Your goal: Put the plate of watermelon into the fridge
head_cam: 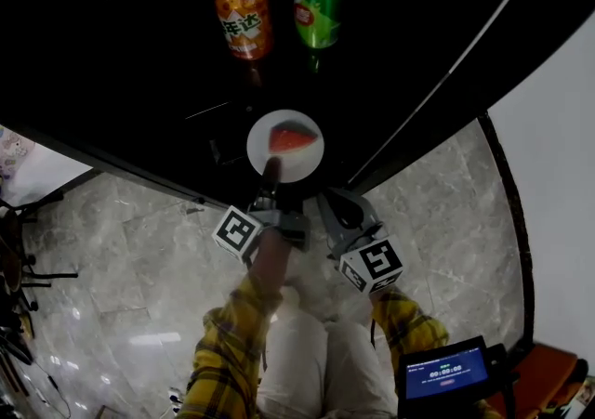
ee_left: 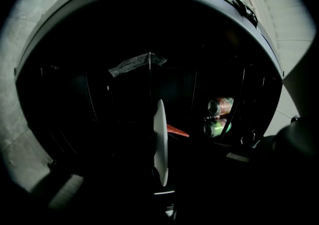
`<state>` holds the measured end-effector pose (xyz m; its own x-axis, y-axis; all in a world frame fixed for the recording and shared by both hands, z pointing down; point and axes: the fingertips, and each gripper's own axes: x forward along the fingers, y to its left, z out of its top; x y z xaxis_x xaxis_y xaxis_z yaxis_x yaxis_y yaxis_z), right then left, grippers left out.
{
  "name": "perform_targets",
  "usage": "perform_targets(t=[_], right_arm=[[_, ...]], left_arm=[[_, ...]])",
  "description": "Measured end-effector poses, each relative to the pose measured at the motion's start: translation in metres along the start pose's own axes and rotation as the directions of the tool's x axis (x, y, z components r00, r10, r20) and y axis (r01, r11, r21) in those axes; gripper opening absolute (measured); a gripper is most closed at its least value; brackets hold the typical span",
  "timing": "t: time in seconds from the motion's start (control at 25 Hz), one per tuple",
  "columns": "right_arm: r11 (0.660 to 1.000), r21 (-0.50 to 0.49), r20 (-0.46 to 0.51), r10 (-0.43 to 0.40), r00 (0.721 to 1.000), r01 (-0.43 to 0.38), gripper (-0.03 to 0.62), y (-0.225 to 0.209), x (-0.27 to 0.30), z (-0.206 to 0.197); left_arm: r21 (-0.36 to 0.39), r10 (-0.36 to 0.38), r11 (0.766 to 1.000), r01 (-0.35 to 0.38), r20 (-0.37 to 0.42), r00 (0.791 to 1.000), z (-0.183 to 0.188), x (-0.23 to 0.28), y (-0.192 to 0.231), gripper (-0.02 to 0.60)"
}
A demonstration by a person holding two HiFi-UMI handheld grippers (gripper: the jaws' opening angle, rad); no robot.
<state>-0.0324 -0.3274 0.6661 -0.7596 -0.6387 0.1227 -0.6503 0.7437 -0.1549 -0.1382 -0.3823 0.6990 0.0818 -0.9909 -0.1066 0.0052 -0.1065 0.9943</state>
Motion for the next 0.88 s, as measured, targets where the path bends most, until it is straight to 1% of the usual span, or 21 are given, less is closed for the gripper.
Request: perform_targets(t=[0.24, 0.4, 0.44, 0.56, 0.72, 0.88], right_arm=[[1.0, -0.026, -0.016, 0.0, 1.0, 0.0, 0.0, -0.001, 0.018, -0.01], [0.999, -0.05, -0.022, 0.006, 1.0, -0.007, -0.001, -0.001, 0.03, -0.013], [0.999, -0.049, -0.022, 0.005, 1.0, -0.007, 0.0, -0.002, 0.033, -0.014], [0.999, -0.051, -0.042, 0.015, 0.999, -0.018, 0.0, -0.005, 0.04, -0.019], [0.996, -0.077, -0.076, 0.027, 0.997, -0.033, 0.0, -0.009, 0.051, -0.027], [0.997, -0.068, -0.06, 0.027, 0.998, -0.031, 0.0, -0.008, 0.06, -0.026]], left_arm=[[-0.021, -0.002, 1.0, 0.003, 0.054, 0.999, 0.007, 0.005, 0.004, 0.018], [-0.022, 0.054, 0.998, -0.052, 0.073, 0.996, 0.008, 0.011, 0.013, 0.018], [-0.027, 0.057, 0.998, -0.055, 0.074, 0.996, 0.009, 0.014, 0.012, 0.018], [-0.05, 0.04, 0.998, -0.038, 0.053, 0.998, 0.009, 0.021, 0.007, 0.021], [-0.054, 0.006, 0.999, -0.006, 0.014, 1.0, 0.008, 0.023, 0.004, 0.028], [-0.041, -0.015, 0.999, 0.014, -0.017, 1.0, 0.008, 0.022, 0.003, 0.031]])
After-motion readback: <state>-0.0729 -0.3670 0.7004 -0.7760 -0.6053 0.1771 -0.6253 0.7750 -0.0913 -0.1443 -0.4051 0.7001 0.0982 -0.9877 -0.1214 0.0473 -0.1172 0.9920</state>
